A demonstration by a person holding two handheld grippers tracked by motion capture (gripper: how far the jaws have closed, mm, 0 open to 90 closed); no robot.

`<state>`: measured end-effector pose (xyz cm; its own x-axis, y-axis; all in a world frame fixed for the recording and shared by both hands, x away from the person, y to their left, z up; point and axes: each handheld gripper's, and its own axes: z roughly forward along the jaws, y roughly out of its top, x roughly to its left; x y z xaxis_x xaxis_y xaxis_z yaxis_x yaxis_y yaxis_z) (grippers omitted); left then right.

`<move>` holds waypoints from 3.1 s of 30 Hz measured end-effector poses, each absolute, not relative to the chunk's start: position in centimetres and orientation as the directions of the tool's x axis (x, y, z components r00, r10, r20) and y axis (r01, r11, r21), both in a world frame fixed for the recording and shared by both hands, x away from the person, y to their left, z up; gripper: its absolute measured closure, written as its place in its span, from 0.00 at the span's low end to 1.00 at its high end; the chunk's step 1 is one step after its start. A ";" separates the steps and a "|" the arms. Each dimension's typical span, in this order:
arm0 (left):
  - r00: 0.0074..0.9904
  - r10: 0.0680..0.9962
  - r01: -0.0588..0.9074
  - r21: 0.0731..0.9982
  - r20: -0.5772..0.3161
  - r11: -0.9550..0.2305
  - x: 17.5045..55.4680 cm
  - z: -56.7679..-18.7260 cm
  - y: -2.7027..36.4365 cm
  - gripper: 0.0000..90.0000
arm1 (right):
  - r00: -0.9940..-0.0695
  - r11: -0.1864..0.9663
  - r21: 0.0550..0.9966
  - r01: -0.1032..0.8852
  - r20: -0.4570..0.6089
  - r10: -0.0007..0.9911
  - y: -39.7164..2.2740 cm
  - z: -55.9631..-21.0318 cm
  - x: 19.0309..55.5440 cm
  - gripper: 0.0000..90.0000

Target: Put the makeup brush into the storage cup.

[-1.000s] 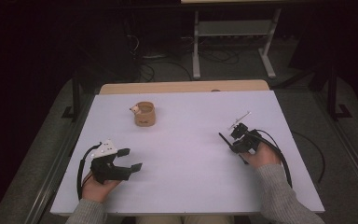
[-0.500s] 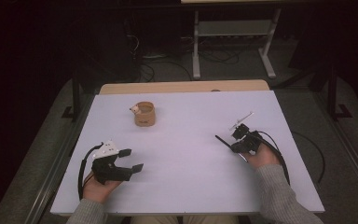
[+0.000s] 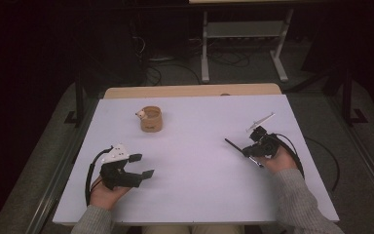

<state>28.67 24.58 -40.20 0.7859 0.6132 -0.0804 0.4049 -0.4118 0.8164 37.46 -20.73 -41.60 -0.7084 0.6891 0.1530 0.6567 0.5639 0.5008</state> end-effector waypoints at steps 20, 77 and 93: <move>0.865 0.498 0.336 0.812 -0.065 -0.477 31.3 -33.4 21.1 0.32 | -0.851 0.640 0.626 0.446 0.075 0.520 -18.4 -32.2 36.6 0.93; 0.993 0.096 0.122 0.601 -0.075 -0.790 31.3 -33.7 12.9 0.82 | -0.998 0.792 0.609 0.054 0.062 0.021 -7.5 -33.7 32.3 0.93; 0.993 0.078 0.115 0.645 -0.086 -0.756 31.0 -34.3 14.9 0.93 | -0.993 0.692 0.717 0.086 0.119 0.000 -9.0 -35.1 32.9 0.70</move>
<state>31.01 14.91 -34.26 0.9932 0.0777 -0.0864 0.1152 -0.7557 0.6447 32.90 -8.97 -35.13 -0.9929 0.0000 0.1194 0.0862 0.6922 0.7166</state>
